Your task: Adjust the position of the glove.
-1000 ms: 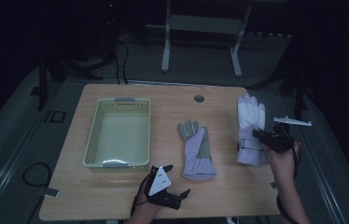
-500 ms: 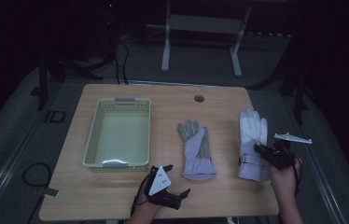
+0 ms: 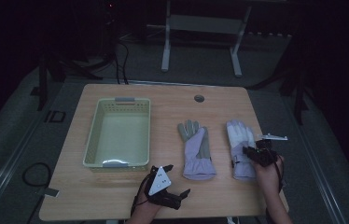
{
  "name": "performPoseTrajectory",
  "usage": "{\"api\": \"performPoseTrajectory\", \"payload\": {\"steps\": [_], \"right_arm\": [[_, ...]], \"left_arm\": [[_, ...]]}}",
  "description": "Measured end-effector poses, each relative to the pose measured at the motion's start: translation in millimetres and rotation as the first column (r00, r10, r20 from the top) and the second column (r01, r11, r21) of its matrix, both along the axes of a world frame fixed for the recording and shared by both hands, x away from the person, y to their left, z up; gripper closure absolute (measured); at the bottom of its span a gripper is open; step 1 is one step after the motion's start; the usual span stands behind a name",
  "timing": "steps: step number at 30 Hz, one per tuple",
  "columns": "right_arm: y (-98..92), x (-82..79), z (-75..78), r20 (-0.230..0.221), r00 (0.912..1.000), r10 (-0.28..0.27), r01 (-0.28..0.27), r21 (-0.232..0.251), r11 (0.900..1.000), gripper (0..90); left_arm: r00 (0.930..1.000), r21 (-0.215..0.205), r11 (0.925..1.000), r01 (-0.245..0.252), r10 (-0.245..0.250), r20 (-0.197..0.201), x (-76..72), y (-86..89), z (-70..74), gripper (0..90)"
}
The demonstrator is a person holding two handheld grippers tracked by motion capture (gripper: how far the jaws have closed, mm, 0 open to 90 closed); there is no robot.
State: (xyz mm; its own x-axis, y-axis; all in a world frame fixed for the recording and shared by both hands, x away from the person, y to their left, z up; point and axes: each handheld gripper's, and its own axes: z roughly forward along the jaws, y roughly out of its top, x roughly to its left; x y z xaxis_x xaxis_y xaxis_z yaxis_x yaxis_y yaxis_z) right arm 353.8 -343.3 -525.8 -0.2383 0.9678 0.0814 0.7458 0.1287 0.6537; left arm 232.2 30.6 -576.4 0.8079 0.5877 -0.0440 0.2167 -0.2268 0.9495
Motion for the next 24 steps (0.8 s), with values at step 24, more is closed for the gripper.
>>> {"api": "performPoseTrajectory", "payload": {"steps": [24], "right_arm": [[-26.5,1.4,-14.3,0.011,0.9773,0.211,-0.212,0.045,0.976,68.7]], "left_arm": [[1.0000,0.000,1.0000,-0.002,0.002,-0.008,0.8,0.2,0.0,0.2]]}}
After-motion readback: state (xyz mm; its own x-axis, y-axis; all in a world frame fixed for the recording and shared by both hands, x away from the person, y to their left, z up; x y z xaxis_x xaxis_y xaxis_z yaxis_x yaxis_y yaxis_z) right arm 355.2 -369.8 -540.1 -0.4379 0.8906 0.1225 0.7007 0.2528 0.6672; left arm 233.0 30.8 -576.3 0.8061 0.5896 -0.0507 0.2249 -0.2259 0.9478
